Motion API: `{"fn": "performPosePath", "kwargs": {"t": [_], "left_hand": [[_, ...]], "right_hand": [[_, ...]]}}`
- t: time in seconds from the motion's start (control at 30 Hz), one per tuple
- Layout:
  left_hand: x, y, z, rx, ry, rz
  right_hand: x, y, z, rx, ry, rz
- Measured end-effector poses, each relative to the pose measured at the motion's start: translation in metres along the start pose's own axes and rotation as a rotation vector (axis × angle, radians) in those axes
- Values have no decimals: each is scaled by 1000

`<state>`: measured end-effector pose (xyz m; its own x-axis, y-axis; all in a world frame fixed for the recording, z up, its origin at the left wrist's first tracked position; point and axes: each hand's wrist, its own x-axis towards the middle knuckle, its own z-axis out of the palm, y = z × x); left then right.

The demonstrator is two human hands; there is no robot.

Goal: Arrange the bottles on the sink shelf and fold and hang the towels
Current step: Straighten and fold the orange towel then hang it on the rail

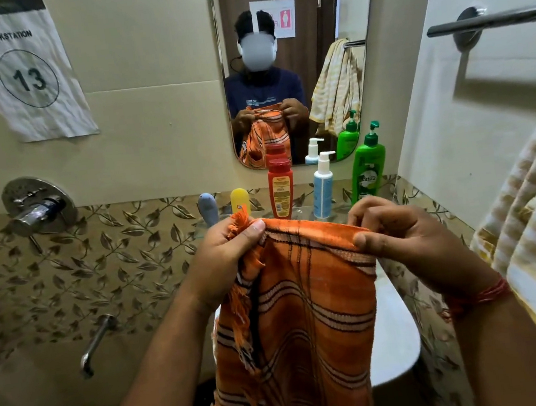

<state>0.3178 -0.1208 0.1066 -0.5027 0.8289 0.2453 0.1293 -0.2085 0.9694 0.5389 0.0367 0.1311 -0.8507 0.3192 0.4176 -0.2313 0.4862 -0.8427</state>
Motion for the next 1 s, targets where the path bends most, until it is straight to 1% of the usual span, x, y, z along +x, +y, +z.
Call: {"fn": "performPosePath", "kwargs": {"t": [0.1, 0.17, 0.2, 0.23, 0.27, 0.33, 0.4, 0.47, 0.6, 0.7, 0.77, 0.87, 0.93, 0.97, 1.0], "left_hand": [[2, 1, 6, 122, -9, 20], [3, 3, 8, 154, 4, 29], [4, 3, 8, 155, 18, 35], [4, 4, 7, 159, 33, 38], [5, 4, 5, 166, 44, 39], [7, 3, 1, 205, 36, 44], [6, 3, 1, 245, -8, 54], [5, 4, 1, 267, -33, 61], [8, 4, -2, 287, -41, 78], [9, 3, -3, 339, -56, 86], [11, 2, -4, 357, -54, 91], [12, 1, -5, 378, -56, 95], [13, 0, -3, 394, -68, 84], [14, 0, -2, 393, -68, 72], [15, 0, -1, 387, -67, 59]], "right_hand": [[-3, -7, 2, 69, -103, -96], [-3, -13, 2, 72, -200, -52], [-2, -16, 1, 19, -236, 0], [-1, -18, -1, -83, -263, 60], [1, -20, -4, -236, -280, 119], [4, -20, -9, -608, -266, 206], [7, -22, -11, -812, -220, 202], [8, -24, -11, -911, -153, 113], [5, -21, -13, -933, 34, -170], [3, -22, -15, -896, 51, -260], [2, -22, -18, -935, 28, -251], [4, -16, -25, -1010, 50, -160], [4, -12, -28, -965, 86, -106], [3, -13, -27, -902, 97, -100], [2, -15, -25, -779, 106, -87]]}}
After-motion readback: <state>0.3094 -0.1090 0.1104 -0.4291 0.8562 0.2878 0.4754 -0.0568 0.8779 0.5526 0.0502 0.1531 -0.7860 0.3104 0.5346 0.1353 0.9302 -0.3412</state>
